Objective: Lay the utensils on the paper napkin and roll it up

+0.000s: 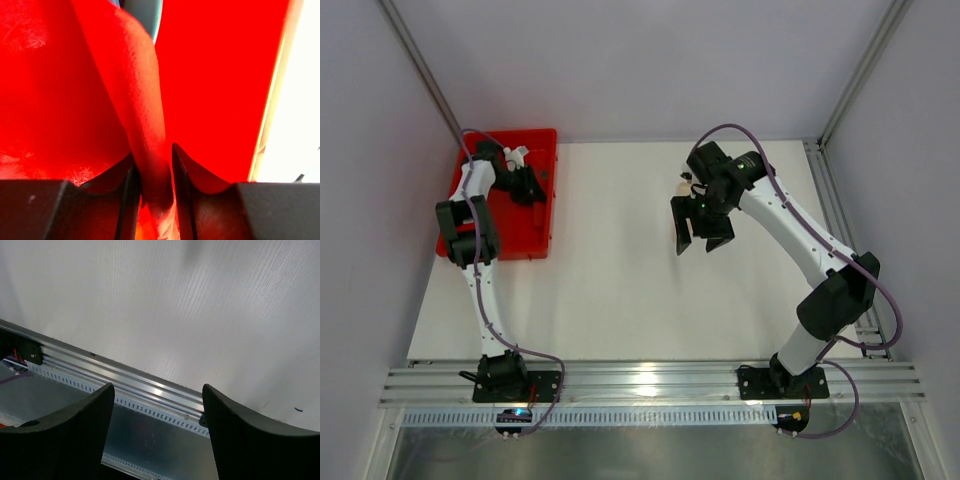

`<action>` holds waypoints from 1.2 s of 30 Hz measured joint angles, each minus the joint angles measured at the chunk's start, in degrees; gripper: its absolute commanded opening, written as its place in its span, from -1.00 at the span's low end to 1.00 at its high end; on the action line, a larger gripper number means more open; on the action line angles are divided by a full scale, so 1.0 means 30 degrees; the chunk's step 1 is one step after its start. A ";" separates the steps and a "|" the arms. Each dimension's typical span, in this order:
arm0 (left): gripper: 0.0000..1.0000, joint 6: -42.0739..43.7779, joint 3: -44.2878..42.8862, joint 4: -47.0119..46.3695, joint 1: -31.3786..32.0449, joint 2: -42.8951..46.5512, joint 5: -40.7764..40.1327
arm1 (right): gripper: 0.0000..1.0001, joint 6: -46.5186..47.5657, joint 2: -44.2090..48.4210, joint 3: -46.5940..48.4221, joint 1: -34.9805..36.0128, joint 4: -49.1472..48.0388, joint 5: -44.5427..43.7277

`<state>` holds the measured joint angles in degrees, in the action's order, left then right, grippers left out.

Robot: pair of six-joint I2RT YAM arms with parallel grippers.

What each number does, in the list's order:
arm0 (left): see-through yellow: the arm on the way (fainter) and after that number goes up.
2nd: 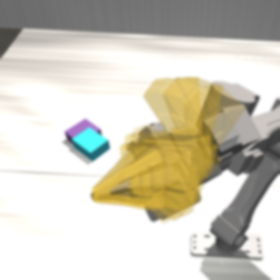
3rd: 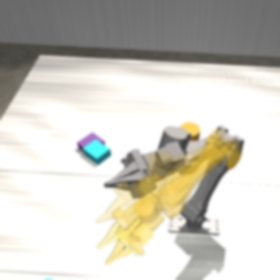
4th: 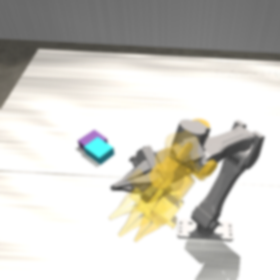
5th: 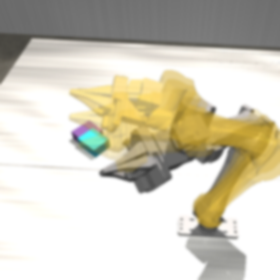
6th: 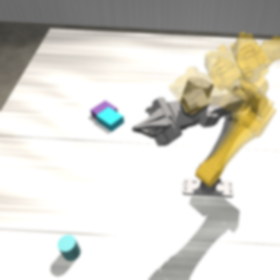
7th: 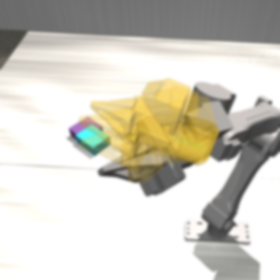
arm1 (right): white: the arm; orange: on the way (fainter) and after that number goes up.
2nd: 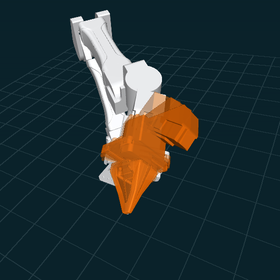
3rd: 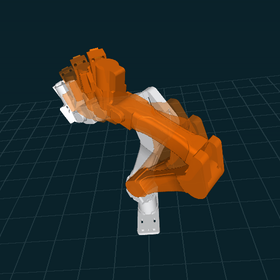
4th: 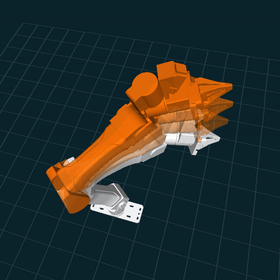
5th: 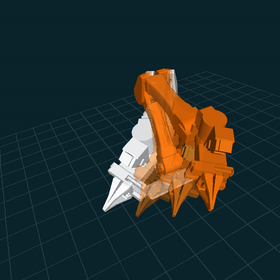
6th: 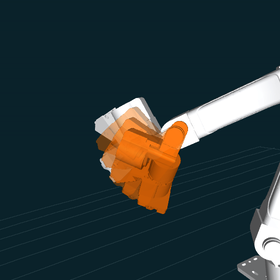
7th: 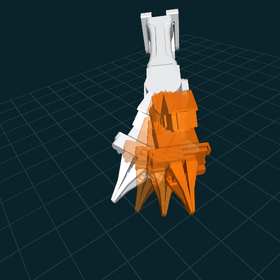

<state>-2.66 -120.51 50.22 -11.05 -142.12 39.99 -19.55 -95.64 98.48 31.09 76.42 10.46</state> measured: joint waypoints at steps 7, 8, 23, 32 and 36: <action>-0.28 -0.0138 -0.0372 0.0321 0.0182 0.0000 -0.0896 | 0.48 0.0095 0.0000 0.0000 -0.0124 0.0000 0.0000; -0.27 -0.0197 -0.0401 0.0342 0.0197 0.0000 -0.0991 | 0.48 0.0124 0.0000 0.0000 -0.0160 0.0000 0.0000; 0.35 -0.0940 -0.0984 0.0576 0.0415 0.0153 -0.2739 | 0.48 0.0277 0.0007 -0.0007 -0.0372 0.0000 0.0007; 0.40 -0.1005 -0.0991 0.0372 0.0459 0.0488 -0.3796 | 0.48 0.0284 0.0007 -0.0044 -0.0408 0.0007 0.0073; 0.40 -0.1013 -0.0430 -0.0087 0.0539 0.0867 -0.4204 | 0.48 0.0284 0.0007 -0.0051 -0.0415 0.0007 0.0080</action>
<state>-5.69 -121.80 49.95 -9.43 -139.52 27.38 -18.70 -95.61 98.32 29.85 76.44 10.70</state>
